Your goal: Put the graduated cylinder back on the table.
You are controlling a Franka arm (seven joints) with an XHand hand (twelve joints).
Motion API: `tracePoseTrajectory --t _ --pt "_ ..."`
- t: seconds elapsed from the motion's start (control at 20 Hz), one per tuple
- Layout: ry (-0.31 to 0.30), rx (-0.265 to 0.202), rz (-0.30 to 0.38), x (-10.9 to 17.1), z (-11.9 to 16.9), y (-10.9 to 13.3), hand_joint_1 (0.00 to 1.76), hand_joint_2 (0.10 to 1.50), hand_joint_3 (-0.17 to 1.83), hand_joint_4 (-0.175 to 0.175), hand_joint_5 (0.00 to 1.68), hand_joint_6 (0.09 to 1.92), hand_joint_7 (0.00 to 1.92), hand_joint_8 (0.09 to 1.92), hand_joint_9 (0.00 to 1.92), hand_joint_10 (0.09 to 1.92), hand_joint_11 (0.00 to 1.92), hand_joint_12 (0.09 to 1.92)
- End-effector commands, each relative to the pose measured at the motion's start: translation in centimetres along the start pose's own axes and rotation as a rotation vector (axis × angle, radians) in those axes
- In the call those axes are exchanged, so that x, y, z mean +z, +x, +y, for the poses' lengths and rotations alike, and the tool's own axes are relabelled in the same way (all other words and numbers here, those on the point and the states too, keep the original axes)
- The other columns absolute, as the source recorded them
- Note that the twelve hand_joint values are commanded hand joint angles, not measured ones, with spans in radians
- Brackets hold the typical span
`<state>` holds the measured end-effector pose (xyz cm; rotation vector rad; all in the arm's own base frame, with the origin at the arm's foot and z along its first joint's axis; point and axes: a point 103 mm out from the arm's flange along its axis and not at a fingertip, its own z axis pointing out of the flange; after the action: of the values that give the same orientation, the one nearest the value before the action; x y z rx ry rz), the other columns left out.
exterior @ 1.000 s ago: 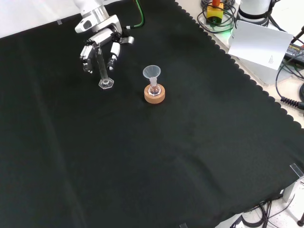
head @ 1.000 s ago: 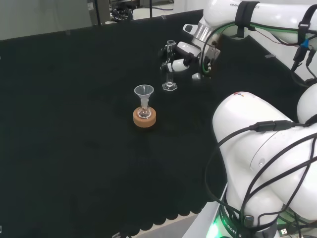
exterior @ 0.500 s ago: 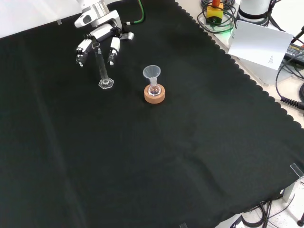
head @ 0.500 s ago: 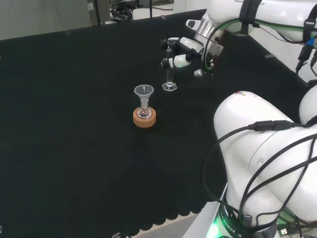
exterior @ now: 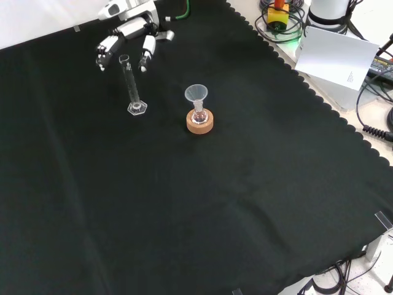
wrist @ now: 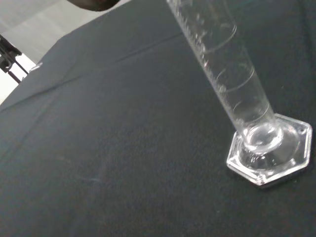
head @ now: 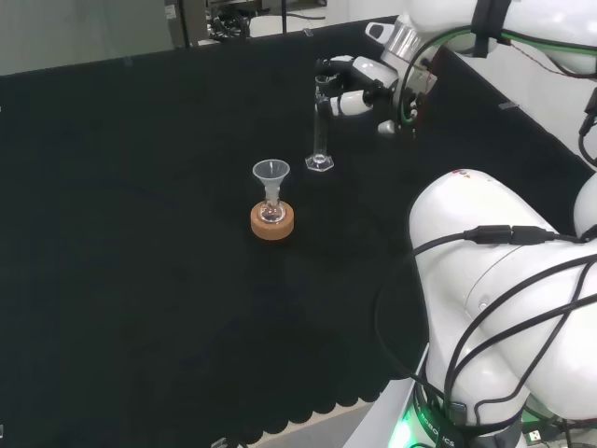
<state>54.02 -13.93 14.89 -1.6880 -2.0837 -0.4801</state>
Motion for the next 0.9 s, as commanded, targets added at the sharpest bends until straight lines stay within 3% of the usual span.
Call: tracePoseTrajectory --t 0.05,0.45,0.9 --pt "-0.063 0.004 -0.07 -4.7 -3.2 2.3 0.71 0.91 -0.17 -0.045 0.37 0.09 0.07 0.66 0.57 0.09 0.15 1.44" --pt "-0.106 0.021 -0.171 -8.8 -8.1 7.1 0.7 0.91 -0.17 -0.046 0.37 0.09 0.06 0.66 0.57 0.09 0.15 1.45" --pt "-0.098 0.126 -0.239 -11.1 -14.2 12.5 0.69 0.92 -0.17 -0.048 0.34 0.09 0.04 0.65 0.55 0.09 0.14 1.45"
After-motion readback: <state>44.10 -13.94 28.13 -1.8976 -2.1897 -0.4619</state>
